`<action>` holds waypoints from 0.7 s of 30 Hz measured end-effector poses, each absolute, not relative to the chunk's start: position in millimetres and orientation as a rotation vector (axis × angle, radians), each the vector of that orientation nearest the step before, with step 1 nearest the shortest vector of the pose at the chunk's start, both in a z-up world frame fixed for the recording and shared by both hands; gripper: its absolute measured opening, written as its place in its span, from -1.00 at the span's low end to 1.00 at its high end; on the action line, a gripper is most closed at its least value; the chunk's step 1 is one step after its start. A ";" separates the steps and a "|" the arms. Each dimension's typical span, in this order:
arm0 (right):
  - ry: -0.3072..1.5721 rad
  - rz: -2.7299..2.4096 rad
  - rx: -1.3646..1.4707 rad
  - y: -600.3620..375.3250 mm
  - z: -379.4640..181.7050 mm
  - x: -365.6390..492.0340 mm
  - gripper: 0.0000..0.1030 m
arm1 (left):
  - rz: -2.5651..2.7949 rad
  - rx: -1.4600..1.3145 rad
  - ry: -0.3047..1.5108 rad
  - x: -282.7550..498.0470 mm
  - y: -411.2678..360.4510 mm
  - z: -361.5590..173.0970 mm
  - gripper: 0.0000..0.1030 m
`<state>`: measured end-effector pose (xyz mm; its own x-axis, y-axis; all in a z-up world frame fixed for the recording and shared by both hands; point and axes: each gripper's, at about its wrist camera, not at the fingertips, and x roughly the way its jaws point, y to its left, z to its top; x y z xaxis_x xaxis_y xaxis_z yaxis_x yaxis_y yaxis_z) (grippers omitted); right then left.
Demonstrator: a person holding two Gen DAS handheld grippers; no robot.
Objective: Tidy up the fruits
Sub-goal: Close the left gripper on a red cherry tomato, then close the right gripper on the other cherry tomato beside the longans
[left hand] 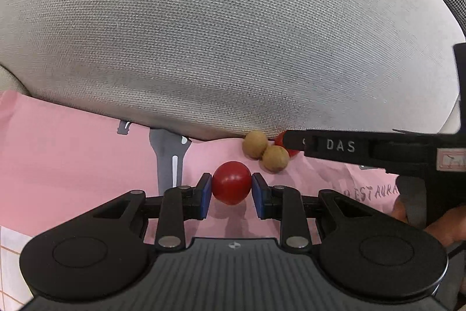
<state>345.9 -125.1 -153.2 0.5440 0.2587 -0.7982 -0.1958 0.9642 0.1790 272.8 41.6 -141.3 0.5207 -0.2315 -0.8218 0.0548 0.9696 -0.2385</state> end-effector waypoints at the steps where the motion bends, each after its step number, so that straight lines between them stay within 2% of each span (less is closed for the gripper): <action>1: 0.966 0.262 0.077 -124.1 -155.1 348.7 -0.17 | -0.172 -0.193 1.010 272.9 42.6 -141.6 -0.37; 7: 1.009 0.231 0.128 -121.0 -167.3 362.1 -0.17 | -0.167 -0.201 1.011 272.1 48.3 -143.6 -0.37; 11: 1.051 0.229 0.150 -117.2 -176.8 368.3 -0.30 | -0.164 -0.202 1.017 270.3 48.2 -143.4 -0.37; 21: 1.010 0.249 0.131 -120.1 -166.0 359.9 -0.36 | -0.161 -0.191 1.011 265.9 44.4 -132.4 -0.37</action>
